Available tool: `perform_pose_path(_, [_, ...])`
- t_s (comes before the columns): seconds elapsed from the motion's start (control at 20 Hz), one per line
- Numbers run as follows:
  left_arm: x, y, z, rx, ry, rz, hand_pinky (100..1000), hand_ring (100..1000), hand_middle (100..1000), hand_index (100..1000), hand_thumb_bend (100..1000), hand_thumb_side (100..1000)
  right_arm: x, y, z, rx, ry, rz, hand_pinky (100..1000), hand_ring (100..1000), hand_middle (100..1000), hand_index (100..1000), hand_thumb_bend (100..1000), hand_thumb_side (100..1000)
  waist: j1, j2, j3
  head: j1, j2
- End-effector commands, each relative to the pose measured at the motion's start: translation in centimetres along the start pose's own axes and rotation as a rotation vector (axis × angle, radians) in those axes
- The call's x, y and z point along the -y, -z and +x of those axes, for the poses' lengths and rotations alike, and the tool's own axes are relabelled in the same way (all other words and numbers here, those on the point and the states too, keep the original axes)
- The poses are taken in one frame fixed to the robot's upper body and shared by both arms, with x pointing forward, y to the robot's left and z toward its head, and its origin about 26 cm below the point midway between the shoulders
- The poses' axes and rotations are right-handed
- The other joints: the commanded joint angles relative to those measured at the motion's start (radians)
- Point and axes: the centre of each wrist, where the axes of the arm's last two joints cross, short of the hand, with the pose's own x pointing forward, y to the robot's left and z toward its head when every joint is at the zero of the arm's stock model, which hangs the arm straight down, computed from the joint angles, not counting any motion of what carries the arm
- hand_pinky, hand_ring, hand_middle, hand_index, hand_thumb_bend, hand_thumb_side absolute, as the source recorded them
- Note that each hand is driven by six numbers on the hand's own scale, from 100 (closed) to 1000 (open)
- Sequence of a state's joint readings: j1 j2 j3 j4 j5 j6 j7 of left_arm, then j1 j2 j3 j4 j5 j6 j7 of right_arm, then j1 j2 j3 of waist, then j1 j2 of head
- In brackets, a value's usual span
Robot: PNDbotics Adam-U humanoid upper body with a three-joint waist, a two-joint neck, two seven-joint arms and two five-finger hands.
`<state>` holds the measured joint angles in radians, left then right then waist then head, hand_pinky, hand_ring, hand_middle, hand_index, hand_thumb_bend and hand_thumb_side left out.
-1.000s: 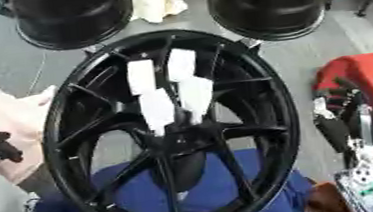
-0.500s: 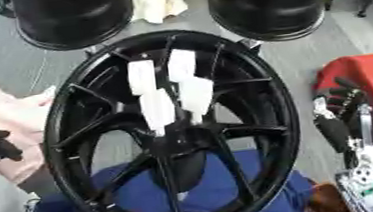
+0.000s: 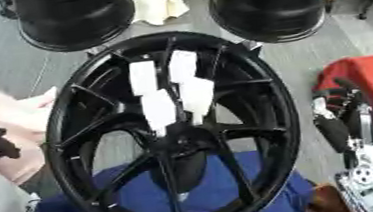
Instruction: Pull the pin out of the wheel hub.
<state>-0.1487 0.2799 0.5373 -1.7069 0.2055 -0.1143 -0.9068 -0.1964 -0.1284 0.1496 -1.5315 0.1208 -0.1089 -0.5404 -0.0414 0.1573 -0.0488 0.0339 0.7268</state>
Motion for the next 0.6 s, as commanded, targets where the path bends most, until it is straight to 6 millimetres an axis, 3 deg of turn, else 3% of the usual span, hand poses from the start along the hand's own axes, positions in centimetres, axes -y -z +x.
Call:
perform_pose_path(0.05, [-4.1, 0.8, 3.6, 0.107, 0.158, -0.062, 792, 637, 609, 807, 100, 717, 0.6, 0.6, 0.6, 0.031, -0.014, -0.006, 658, 653, 644, 827, 100, 317, 0.011, -0.018, -0.002, -0.004, -0.007])
perform_pose_path(0.35, [-9.8, 4.8, 7.9, 0.342, 0.479, -0.280, 794, 674, 651, 824, 100, 630, 0.6, 0.5, 0.5, 0.036, -0.023, 0.009, 658, 654, 644, 827, 100, 316, 0.025, -0.023, -0.014, -0.001, -0.013])
perform_pose_path(0.6, [-11.2, 9.0, 9.6, 0.449, 0.710, -0.502, 791, 688, 669, 829, 100, 606, 0.5, 0.3, 0.4, 0.035, -0.029, 0.028, 658, 654, 644, 826, 100, 317, 0.035, -0.029, -0.039, 0.020, -0.015])
